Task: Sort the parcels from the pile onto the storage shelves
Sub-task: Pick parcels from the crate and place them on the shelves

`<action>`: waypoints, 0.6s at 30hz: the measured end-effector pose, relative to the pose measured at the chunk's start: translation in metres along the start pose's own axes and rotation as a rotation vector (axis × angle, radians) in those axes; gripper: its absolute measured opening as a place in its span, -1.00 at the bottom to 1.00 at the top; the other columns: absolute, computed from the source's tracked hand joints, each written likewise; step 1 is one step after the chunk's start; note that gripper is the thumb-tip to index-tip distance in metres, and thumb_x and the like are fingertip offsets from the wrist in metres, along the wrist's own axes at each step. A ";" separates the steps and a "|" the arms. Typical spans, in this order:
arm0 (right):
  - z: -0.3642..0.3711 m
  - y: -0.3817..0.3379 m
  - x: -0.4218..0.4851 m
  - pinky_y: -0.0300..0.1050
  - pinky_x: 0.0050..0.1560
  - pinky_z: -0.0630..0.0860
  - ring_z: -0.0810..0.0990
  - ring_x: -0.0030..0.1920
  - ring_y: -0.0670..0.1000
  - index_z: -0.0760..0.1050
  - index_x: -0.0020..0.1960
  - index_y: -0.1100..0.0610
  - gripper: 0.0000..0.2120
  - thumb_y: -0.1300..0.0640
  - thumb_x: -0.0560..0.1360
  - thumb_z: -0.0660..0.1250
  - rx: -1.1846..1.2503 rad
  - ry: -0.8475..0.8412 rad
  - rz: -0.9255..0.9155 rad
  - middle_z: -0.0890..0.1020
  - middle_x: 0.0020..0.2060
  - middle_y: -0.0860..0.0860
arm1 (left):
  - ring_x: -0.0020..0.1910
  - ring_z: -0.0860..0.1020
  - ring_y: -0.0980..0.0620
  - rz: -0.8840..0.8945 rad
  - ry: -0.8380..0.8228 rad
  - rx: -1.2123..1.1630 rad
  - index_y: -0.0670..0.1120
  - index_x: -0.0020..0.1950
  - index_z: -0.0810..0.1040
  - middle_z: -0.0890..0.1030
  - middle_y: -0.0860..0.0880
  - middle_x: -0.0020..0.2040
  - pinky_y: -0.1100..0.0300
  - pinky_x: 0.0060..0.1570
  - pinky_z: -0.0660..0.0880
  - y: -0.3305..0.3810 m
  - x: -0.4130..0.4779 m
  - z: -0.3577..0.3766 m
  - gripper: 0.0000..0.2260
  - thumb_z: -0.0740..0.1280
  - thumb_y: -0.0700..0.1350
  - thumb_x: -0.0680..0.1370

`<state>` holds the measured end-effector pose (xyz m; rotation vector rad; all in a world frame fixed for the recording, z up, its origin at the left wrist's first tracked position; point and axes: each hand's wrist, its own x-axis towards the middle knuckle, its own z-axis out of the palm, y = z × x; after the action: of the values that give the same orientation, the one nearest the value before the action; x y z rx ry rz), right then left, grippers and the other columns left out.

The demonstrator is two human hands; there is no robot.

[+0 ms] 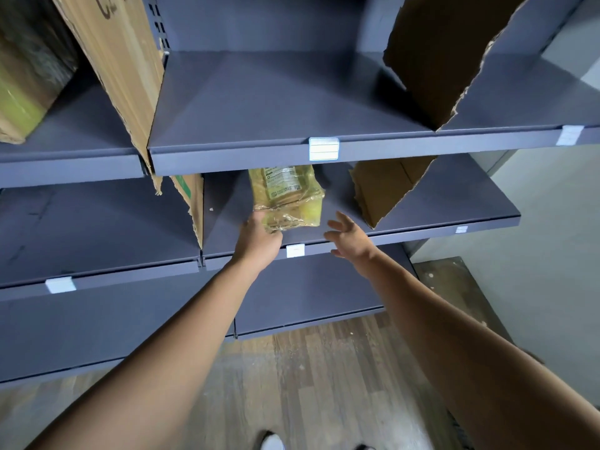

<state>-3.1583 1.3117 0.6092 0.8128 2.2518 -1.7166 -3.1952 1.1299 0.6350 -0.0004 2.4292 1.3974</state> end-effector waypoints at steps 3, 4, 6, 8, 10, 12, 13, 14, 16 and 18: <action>-0.020 0.001 -0.035 0.05 0.26 0.48 0.47 0.33 0.15 0.09 0.59 0.07 -0.38 0.27 0.61 0.24 0.059 0.036 -0.015 0.39 0.46 0.09 | -0.19 0.47 -0.01 0.009 -0.062 -0.036 -0.06 0.39 0.38 0.55 -0.09 0.06 0.25 -0.35 0.35 0.022 -0.017 0.014 -0.60 0.19 -0.22 0.54; -0.028 -0.001 -0.048 0.06 0.25 0.50 0.50 0.31 0.16 0.10 0.59 0.06 -0.39 0.26 0.60 0.24 0.065 0.065 -0.024 0.41 0.44 0.09 | -0.19 0.46 -0.01 0.013 -0.092 -0.049 -0.07 0.40 0.37 0.55 -0.07 0.00 0.22 -0.30 0.37 0.030 -0.023 0.022 -0.59 0.19 -0.22 0.54; -0.045 -0.005 -0.074 0.16 0.24 0.53 0.54 0.27 0.21 0.16 0.56 0.06 -0.42 0.24 0.59 0.25 0.108 0.156 -0.040 0.47 0.38 0.08 | -0.21 0.47 -0.04 0.049 -0.158 -0.065 -0.09 0.40 0.36 0.54 -0.08 -0.07 0.14 -0.17 0.44 0.051 -0.038 0.039 -0.58 0.19 -0.23 0.52; -0.066 -0.009 -0.100 0.21 0.22 0.55 0.56 0.24 0.21 0.23 0.52 0.03 -0.48 0.19 0.59 0.25 0.151 0.244 -0.065 0.53 0.30 0.03 | 0.02 0.54 -0.12 0.085 -0.212 -0.088 -0.08 0.41 0.36 0.54 -0.12 0.14 0.03 0.11 0.53 0.075 -0.057 0.056 -0.58 0.20 -0.22 0.54; -0.087 -0.011 -0.126 0.18 0.21 0.56 0.58 0.22 0.13 0.25 0.51 0.02 -0.52 0.14 0.61 0.25 0.184 0.298 -0.085 0.54 0.22 0.00 | 0.19 0.53 -0.14 0.130 -0.240 -0.115 -0.08 0.40 0.38 0.52 -0.11 0.25 -0.08 0.24 0.50 0.099 -0.078 0.073 -0.60 0.22 -0.22 0.55; -0.111 -0.009 -0.151 0.11 0.20 0.58 0.57 0.22 0.06 0.25 0.50 0.03 -0.54 0.12 0.63 0.24 0.213 0.338 -0.098 0.54 0.21 0.02 | 0.17 0.54 -0.13 0.175 -0.259 -0.118 -0.08 0.37 0.41 0.54 -0.09 0.24 -0.10 0.21 0.52 0.121 -0.097 0.091 -0.63 0.23 -0.21 0.55; -0.123 -0.006 -0.165 0.10 0.20 0.58 0.57 0.24 0.06 0.26 0.50 0.03 -0.55 0.12 0.63 0.24 0.224 0.356 -0.104 0.54 0.24 0.04 | 0.16 0.54 -0.12 0.190 -0.271 -0.116 -0.08 0.35 0.42 0.55 -0.09 0.22 -0.10 0.20 0.53 0.131 -0.108 0.100 -0.64 0.24 -0.21 0.55; -0.136 -0.002 -0.178 0.09 0.19 0.58 0.56 0.25 0.06 0.28 0.49 0.04 -0.56 0.13 0.63 0.24 0.233 0.377 -0.112 0.54 0.25 0.05 | 0.15 0.54 -0.11 0.202 -0.288 -0.116 -0.08 0.34 0.43 0.55 -0.09 0.22 -0.10 0.19 0.53 0.140 -0.118 0.110 -0.64 0.23 -0.22 0.54; -0.165 0.008 -0.207 0.02 0.10 0.62 0.58 0.23 0.06 0.32 0.46 0.04 -0.59 0.15 0.62 0.24 0.250 0.440 -0.137 0.56 0.24 0.05 | 0.15 0.53 -0.10 0.235 -0.322 -0.117 -0.10 0.33 0.44 0.55 -0.10 0.22 -0.09 0.21 0.52 0.157 -0.140 0.132 -0.64 0.23 -0.24 0.54; -0.196 0.022 -0.237 0.02 0.05 0.63 0.59 0.21 0.09 0.36 0.43 0.04 -0.61 0.16 0.61 0.24 0.278 0.512 -0.143 0.59 0.22 0.08 | 0.16 0.54 -0.12 0.271 -0.334 -0.105 -0.10 0.31 0.45 0.56 -0.12 0.21 -0.09 0.22 0.51 0.173 -0.166 0.157 -0.66 0.25 -0.24 0.53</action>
<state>-2.9163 1.4273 0.7621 1.3089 2.4565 -2.1179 -3.0216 1.3236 0.7557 0.5128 2.1341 1.4965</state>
